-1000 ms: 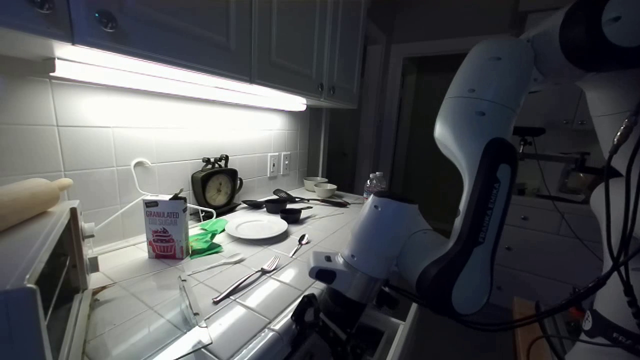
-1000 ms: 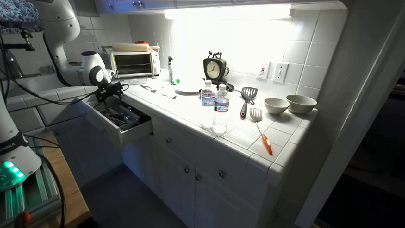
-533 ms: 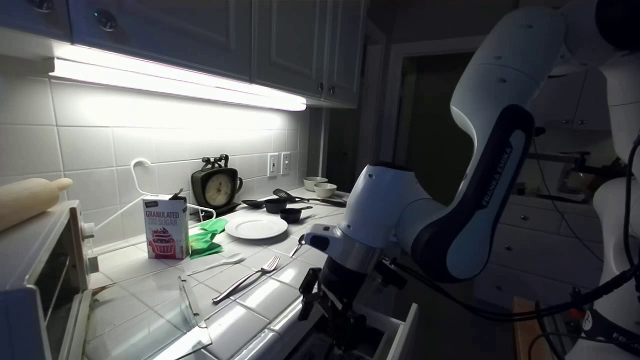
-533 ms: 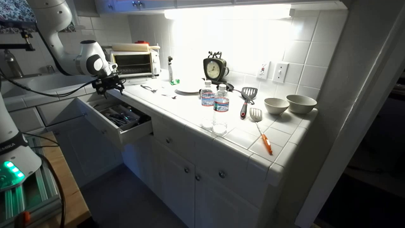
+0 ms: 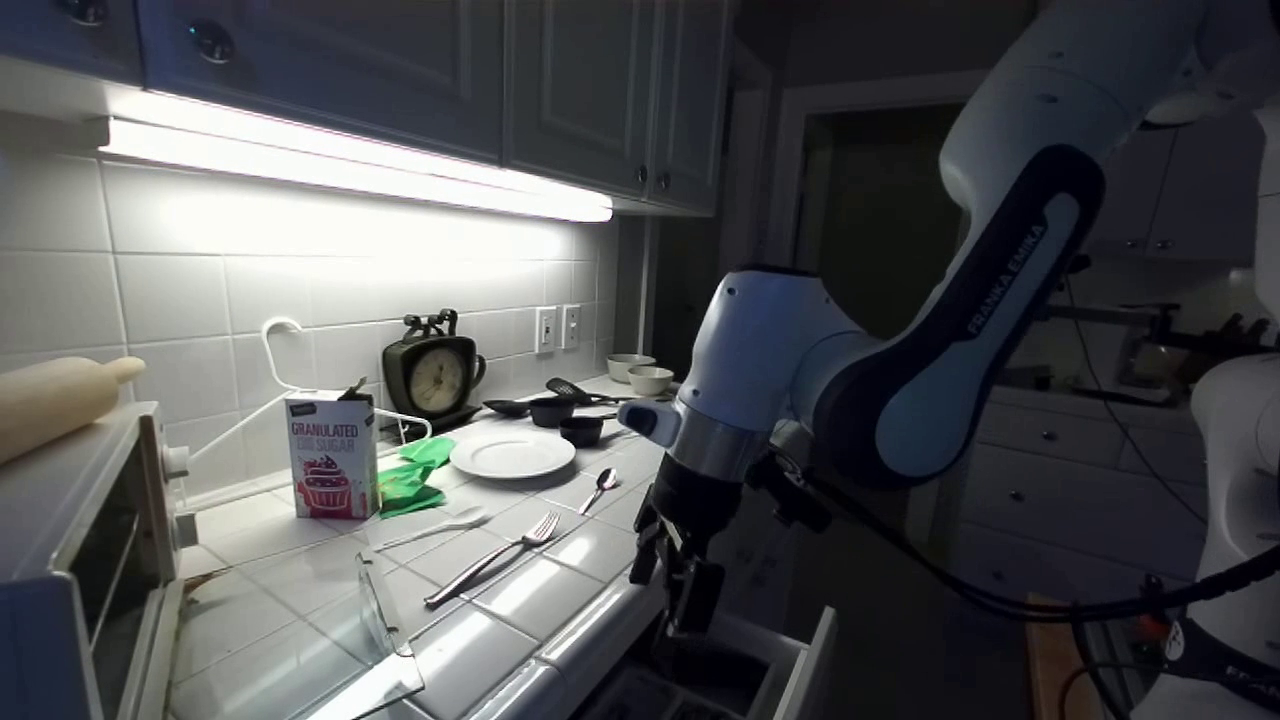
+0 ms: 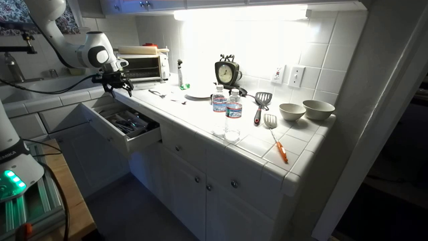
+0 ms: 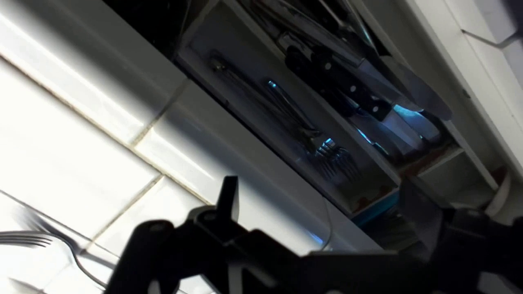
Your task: Put the fork inside the drawer
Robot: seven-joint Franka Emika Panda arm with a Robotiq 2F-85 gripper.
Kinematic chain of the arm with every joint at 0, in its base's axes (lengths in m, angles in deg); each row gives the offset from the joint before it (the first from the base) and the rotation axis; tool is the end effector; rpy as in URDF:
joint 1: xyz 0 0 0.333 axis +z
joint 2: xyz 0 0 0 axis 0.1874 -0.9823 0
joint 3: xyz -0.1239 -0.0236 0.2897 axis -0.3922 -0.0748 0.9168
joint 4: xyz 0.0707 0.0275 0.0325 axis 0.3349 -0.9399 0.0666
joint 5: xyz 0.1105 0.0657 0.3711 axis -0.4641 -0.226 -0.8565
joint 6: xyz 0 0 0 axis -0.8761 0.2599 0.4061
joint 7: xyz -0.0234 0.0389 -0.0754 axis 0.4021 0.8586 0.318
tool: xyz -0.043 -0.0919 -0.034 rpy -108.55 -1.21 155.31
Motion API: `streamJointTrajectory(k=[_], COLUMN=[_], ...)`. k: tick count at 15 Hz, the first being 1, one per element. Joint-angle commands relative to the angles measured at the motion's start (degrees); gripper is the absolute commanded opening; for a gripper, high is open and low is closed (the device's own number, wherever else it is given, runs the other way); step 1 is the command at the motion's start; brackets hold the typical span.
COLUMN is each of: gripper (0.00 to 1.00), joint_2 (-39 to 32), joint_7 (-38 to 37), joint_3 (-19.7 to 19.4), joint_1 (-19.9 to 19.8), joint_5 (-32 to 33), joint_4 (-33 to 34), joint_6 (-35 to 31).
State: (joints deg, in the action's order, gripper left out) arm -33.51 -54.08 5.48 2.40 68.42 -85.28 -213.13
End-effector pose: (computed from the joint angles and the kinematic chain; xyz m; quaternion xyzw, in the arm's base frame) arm 0.4485 0.2526 0.2632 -0.9057 -0.4032 -0.1307 0.0090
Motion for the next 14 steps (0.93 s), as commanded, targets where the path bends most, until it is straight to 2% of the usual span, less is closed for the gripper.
streamJointTrajectory(k=[1, 4, 8, 9, 14], gripper=[1.00, 1.00, 1.00, 1.00, 1.00], joint_2=[5.4, 7.4, 10.0, 10.7, 13.0], joint_7=[-4.1, -7.7, -16.4, -19.7, -26.2], joint_3=[1.4, 0.7, -0.9, -1.4, -1.4], joint_1=[-0.3, 0.2, 0.5, 0.6, 0.2], joint_5=[-7.1, -9.9, -6.4, -3.9, -1.6], joint_4=[-2.5, -2.9, -4.7, -5.2, -6.2], joint_6=[5.1, 7.7, 6.7, 6.7, 10.0])
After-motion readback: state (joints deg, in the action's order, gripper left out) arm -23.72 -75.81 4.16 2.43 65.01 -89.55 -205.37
